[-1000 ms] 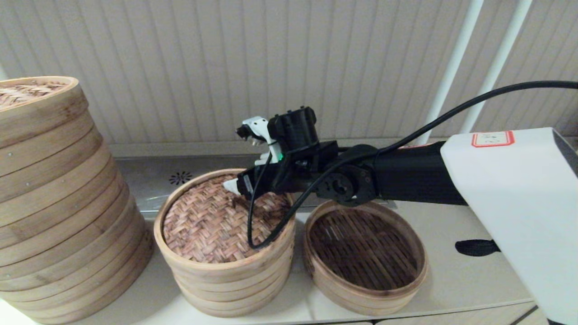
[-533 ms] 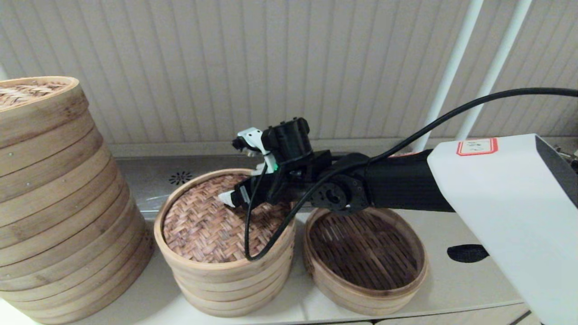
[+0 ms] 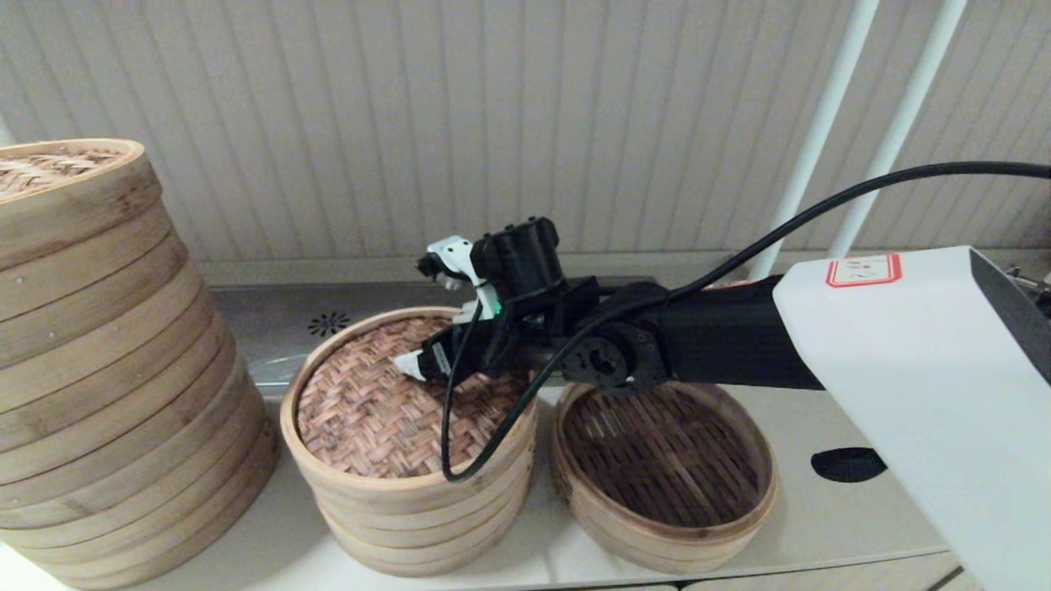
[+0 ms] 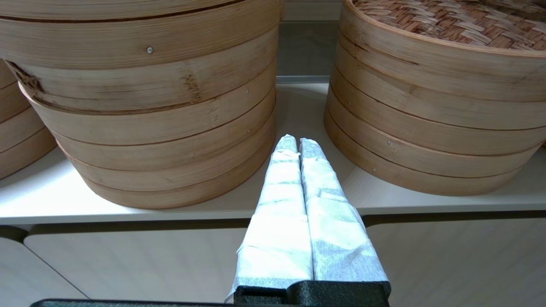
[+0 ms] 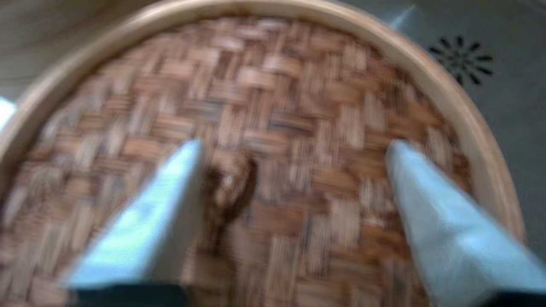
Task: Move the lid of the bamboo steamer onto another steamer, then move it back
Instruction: Pick up the steamer
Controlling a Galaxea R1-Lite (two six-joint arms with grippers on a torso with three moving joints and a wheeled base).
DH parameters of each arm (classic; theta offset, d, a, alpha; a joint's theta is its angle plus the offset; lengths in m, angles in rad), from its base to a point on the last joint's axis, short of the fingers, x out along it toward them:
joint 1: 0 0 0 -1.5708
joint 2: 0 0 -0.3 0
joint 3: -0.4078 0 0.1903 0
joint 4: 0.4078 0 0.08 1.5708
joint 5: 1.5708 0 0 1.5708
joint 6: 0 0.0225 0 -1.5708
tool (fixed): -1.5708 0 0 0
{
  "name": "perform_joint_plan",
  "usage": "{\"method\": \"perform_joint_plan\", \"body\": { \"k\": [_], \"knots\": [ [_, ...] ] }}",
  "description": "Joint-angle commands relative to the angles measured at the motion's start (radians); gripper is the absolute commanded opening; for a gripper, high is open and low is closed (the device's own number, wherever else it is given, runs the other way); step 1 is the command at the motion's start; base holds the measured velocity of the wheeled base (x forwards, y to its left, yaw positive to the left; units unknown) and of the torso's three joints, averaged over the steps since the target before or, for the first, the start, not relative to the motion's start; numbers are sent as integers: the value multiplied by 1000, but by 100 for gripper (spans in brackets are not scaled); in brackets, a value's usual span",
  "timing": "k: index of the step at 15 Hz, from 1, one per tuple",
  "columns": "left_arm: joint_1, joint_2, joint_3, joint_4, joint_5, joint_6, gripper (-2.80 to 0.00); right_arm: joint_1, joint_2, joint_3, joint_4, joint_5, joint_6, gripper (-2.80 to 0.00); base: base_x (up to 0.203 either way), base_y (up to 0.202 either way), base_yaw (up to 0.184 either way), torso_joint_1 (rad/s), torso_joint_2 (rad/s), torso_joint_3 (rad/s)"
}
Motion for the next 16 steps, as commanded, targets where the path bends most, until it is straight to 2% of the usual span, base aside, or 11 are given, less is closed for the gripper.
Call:
{"method": "perform_joint_plan", "body": {
  "k": [1, 5, 16],
  "knots": [
    [0, 2, 0, 0, 0, 1, -280, 4, -2, 5, 0, 1, -2, -280, 0, 0, 0, 0, 0, 0],
    [0, 2, 0, 1, 0, -1, -280, 29, 17, 15, 1, 1, -7, -280, 0, 0, 0, 0, 0, 0],
    [0, 2, 0, 1, 0, -1, -280, 28, -15, 9, 1, -1, -1, -280, 0, 0, 0, 0, 0, 0]
  ]
}}
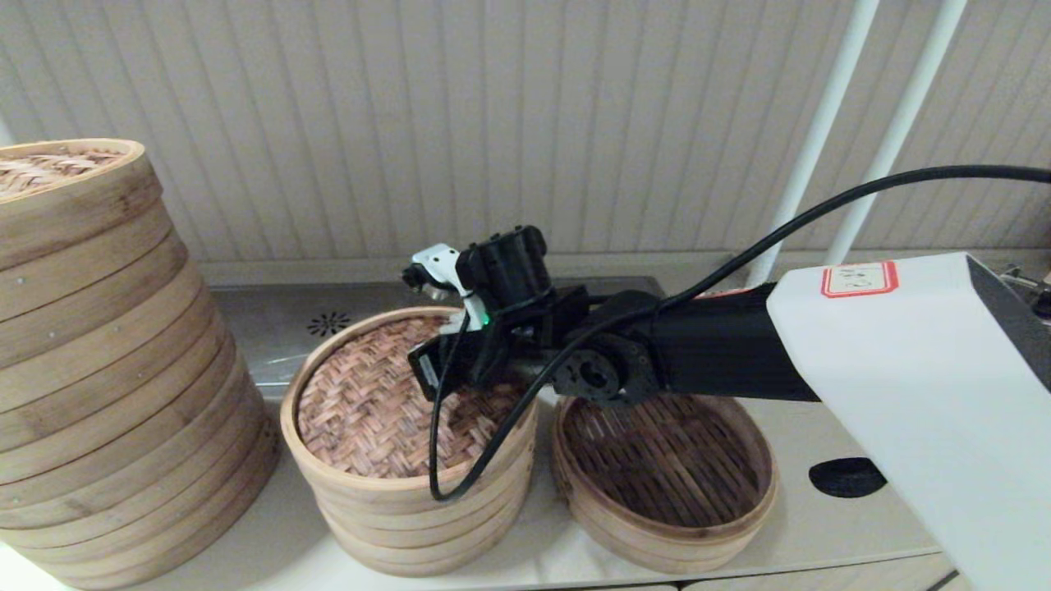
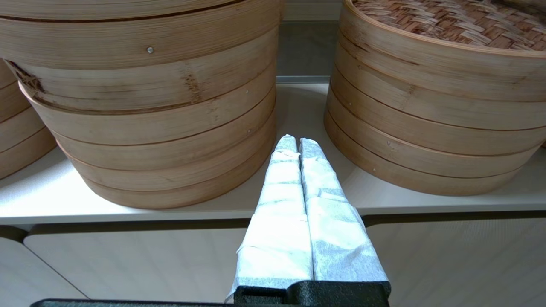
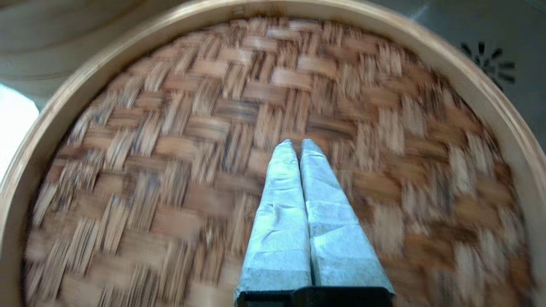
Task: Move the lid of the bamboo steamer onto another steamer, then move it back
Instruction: Pick up the steamer
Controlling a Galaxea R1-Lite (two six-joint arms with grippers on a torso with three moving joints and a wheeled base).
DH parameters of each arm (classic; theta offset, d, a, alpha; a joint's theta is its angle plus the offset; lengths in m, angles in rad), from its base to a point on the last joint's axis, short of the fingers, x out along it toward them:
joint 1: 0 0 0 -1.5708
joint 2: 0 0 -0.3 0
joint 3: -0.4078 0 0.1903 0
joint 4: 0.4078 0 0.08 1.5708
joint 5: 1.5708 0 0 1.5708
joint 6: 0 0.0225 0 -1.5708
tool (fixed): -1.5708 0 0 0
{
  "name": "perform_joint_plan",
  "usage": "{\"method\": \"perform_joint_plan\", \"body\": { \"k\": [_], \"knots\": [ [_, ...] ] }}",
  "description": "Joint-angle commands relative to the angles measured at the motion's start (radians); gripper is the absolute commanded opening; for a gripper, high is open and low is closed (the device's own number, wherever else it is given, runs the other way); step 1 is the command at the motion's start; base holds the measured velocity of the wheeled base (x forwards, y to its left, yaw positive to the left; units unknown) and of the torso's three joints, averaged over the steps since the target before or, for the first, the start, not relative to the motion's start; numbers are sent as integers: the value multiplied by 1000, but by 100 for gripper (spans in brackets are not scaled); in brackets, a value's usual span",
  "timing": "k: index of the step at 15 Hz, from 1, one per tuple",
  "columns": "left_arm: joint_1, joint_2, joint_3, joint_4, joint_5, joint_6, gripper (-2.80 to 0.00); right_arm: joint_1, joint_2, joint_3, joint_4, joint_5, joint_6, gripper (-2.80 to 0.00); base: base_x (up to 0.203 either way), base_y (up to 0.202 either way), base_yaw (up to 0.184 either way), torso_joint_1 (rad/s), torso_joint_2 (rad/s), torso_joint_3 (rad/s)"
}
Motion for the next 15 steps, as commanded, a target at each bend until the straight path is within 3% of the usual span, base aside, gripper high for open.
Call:
{"method": "perform_joint_plan", "body": {
  "k": [1, 5, 10, 11, 15],
  "knots": [
    [0, 2, 0, 1, 1, 1, -280, 0, -18, -7, -5, 1, 0, -280, 0, 0, 0, 0, 0, 0],
    [0, 2, 0, -1, 1, 1, -280, 2, -25, -41, -1, -8, 2, -280, 0, 0, 0, 0, 0, 0],
    [0, 2, 0, 1, 1, 1, -280, 3, -34, 19, -2, -14, 3, -280, 0, 0, 0, 0, 0, 0],
    [0, 2, 0, 1, 1, 1, -280, 3, -37, 33, -4, -16, 3, 0, 0, 0, 0, 0, 0, 0],
    [0, 2, 0, 1, 1, -1, -280, 3, -38, 41, -4, -15, 5, 0, 0, 0, 0, 0, 0, 0]
  ]
}}
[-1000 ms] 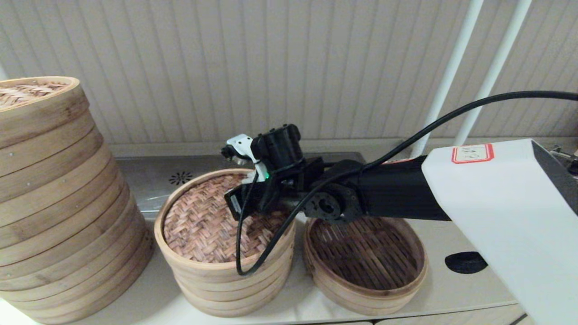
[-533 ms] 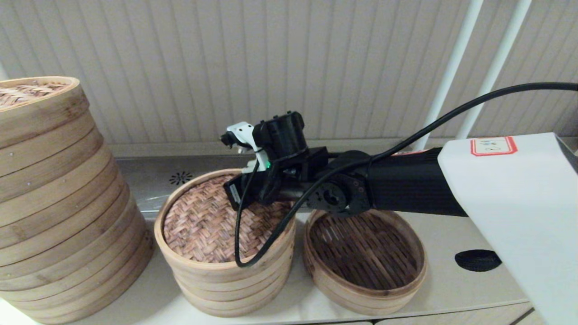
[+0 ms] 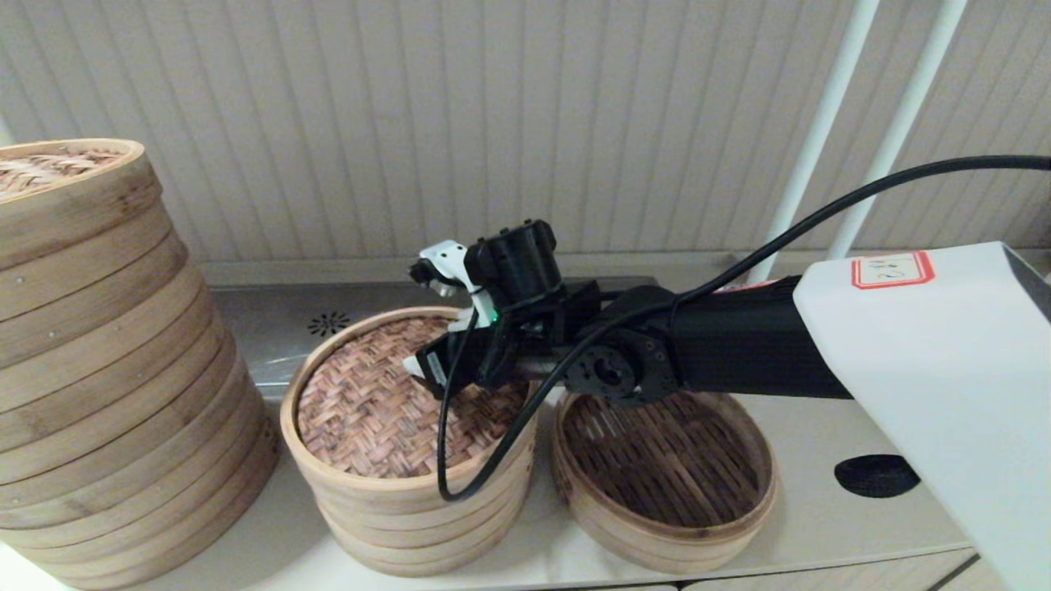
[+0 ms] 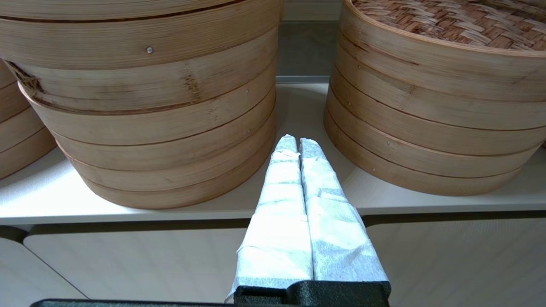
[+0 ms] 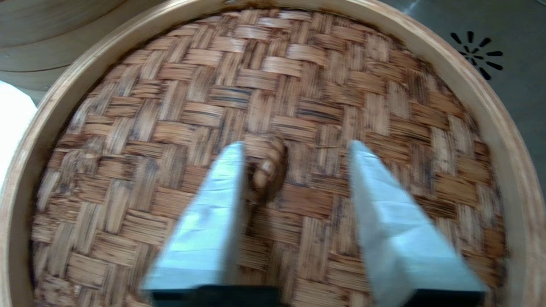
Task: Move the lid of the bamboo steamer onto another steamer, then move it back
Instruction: Pick up the steamer
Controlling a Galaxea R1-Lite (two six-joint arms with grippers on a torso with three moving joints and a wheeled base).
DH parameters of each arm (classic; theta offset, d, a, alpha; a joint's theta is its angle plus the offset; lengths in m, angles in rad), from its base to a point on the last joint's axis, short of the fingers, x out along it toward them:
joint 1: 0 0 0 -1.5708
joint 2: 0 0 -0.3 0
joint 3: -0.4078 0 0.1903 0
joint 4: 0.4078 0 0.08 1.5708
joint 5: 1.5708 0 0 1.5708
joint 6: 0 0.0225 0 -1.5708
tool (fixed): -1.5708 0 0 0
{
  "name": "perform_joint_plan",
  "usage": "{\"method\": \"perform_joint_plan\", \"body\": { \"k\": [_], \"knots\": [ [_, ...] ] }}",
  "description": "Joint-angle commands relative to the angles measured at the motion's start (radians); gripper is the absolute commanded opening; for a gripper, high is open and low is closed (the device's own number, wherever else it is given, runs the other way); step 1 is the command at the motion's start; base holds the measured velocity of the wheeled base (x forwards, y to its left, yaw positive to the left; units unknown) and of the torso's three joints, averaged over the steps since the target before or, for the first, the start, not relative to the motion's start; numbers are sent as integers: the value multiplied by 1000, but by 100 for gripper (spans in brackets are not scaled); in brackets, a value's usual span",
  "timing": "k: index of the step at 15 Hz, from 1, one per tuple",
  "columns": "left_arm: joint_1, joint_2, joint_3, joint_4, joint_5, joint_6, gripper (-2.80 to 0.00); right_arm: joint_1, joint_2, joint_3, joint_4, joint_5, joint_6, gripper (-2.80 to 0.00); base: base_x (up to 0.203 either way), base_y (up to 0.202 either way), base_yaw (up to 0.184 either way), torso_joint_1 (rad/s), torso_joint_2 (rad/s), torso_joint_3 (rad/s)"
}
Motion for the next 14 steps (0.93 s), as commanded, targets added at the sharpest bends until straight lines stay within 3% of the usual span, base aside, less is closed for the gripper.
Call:
{"method": "perform_joint_plan", "body": {
  "k": [1, 13, 14],
  "knots": [
    [0, 2, 0, 1, 0, 0, -280, 2, -3, 2, 0, 2, 0, 0, 0, 0, 0, 0, 0, 0],
    [0, 2, 0, 1, 0, 1, -280, 9, 8, 1, 1, 4, 2, 0, 0, 0, 0, 0, 0, 0],
    [0, 2, 0, -1, 0, 1, -280, 9, 8, 2, 1, 4, 2, -280, 0, 0, 0, 0, 0, 0]
  ]
}}
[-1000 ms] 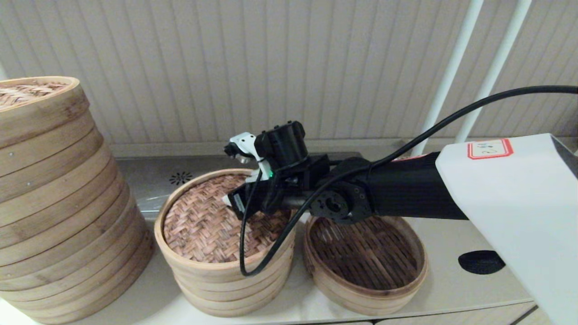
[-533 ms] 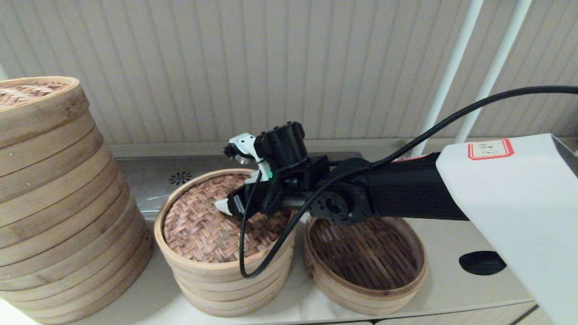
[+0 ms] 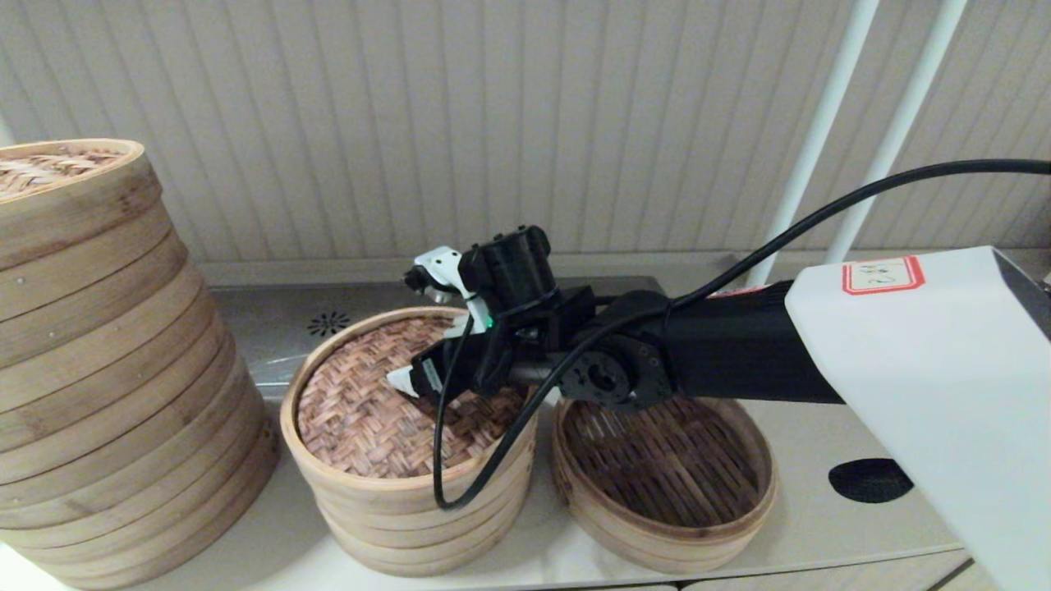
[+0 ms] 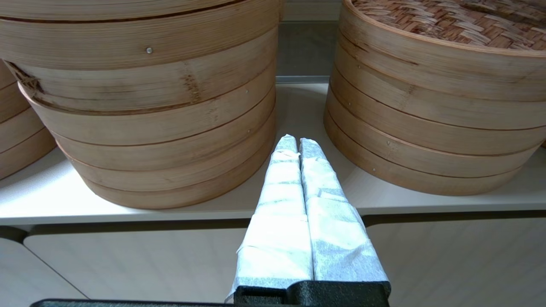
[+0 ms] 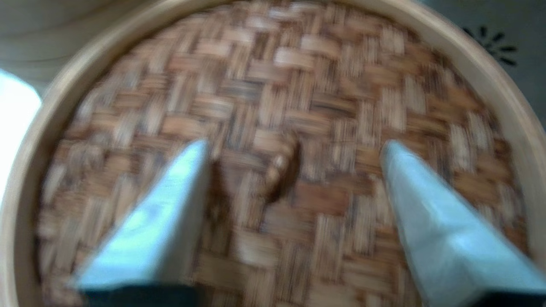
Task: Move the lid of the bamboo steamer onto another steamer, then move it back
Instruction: Pick up the steamer
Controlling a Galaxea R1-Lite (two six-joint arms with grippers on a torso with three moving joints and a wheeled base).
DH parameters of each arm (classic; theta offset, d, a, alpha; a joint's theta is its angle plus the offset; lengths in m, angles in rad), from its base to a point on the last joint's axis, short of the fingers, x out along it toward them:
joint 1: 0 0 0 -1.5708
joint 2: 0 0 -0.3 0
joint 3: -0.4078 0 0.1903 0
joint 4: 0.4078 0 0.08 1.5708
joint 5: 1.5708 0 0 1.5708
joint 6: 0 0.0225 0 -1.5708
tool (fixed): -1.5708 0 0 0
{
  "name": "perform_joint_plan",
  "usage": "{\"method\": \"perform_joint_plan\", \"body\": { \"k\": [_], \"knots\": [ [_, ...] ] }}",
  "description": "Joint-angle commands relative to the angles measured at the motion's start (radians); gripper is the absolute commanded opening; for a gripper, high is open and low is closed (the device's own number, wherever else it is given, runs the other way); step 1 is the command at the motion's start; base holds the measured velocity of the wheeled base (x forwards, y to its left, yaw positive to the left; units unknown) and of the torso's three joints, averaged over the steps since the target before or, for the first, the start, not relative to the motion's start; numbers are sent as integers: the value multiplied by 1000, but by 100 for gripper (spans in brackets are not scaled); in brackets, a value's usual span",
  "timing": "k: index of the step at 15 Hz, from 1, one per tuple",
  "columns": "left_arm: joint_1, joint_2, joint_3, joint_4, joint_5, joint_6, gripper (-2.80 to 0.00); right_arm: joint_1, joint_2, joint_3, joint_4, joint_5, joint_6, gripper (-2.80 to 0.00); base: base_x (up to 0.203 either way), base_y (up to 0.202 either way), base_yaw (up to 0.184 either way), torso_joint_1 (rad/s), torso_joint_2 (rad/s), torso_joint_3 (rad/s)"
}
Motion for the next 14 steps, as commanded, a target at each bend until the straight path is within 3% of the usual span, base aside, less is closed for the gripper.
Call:
{"method": "perform_joint_plan", "body": {
  "k": [1, 14],
  "knots": [
    [0, 2, 0, -1, 0, 0, -280, 0, 4, 1, -1, 1, -1, -280, 0, 0, 0, 0, 0, 0],
    [0, 2, 0, 0, 0, 0, -280, 19, -4, 24, -26, -2, -1, -280, 0, 0, 0, 0, 0, 0]
  ]
}}
